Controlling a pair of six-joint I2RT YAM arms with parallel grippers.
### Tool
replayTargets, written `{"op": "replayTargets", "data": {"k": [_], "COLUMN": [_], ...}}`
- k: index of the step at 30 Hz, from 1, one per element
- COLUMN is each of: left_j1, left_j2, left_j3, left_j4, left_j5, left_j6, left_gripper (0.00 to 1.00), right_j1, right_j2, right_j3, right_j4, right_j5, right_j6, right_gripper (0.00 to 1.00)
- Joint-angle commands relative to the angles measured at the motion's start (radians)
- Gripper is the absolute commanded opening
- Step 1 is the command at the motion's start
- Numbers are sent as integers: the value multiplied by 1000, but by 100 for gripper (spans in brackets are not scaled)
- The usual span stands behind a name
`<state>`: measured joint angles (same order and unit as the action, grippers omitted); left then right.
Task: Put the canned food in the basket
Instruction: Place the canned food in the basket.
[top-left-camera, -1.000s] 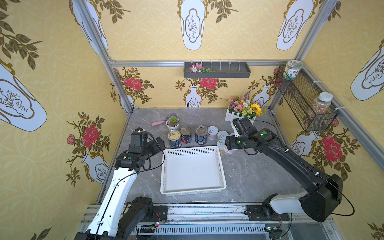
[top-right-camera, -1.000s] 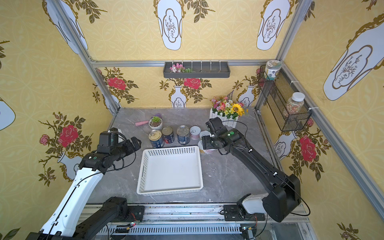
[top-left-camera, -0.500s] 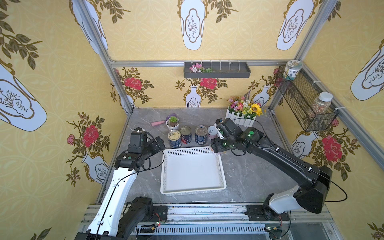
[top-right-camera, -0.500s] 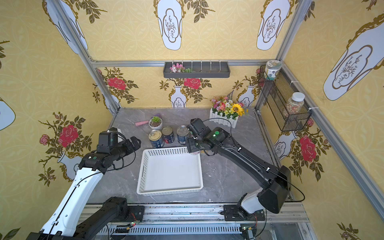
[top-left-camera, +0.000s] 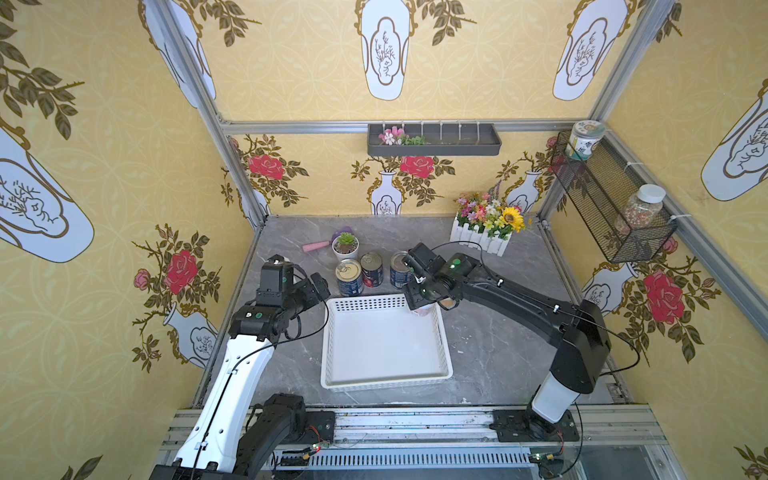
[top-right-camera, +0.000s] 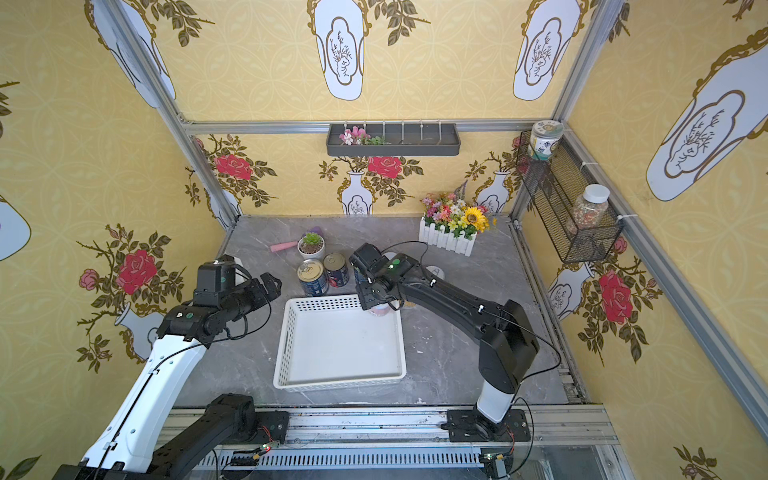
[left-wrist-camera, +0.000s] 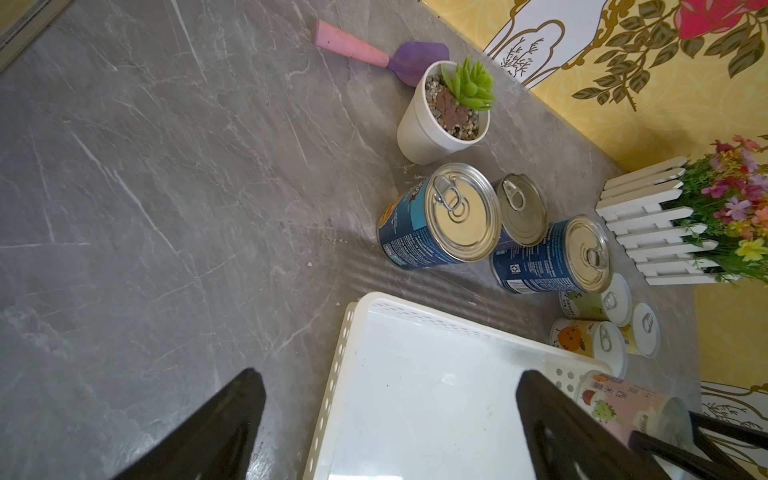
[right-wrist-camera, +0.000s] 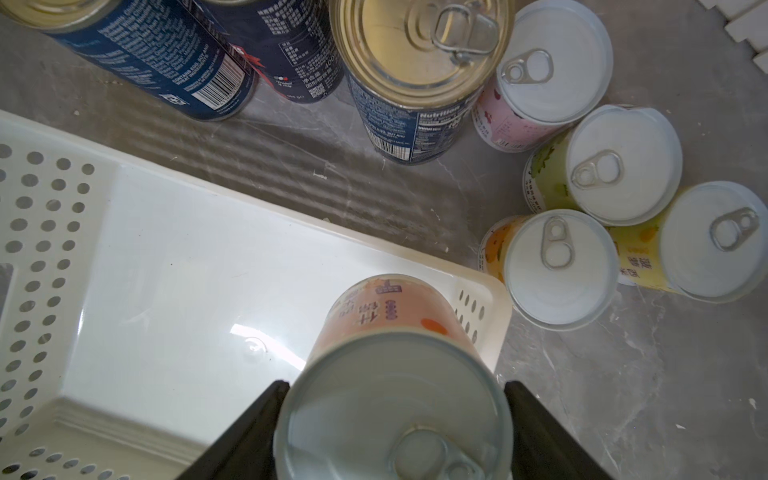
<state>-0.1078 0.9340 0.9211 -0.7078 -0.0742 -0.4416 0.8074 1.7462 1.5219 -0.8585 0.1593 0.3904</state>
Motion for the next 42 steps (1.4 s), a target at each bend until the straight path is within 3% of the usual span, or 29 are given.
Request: {"op": "replayTargets", "data": {"k": [1, 42], "left_j1": [3, 5], "left_j2": [2, -6], "left_j3": [-6, -8], "left_j4": [14, 16], "left_j5": [11, 17], "left_j6": [6, 9], "left_gripper": [100, 100], "right_j1": [-2, -35], "right_j2": [39, 220], "right_j3": [27, 44], "right_j4": [42, 79], "right_j5": [18, -3], "right_j6": [-7, -30], "right_gripper": [64, 69]}}
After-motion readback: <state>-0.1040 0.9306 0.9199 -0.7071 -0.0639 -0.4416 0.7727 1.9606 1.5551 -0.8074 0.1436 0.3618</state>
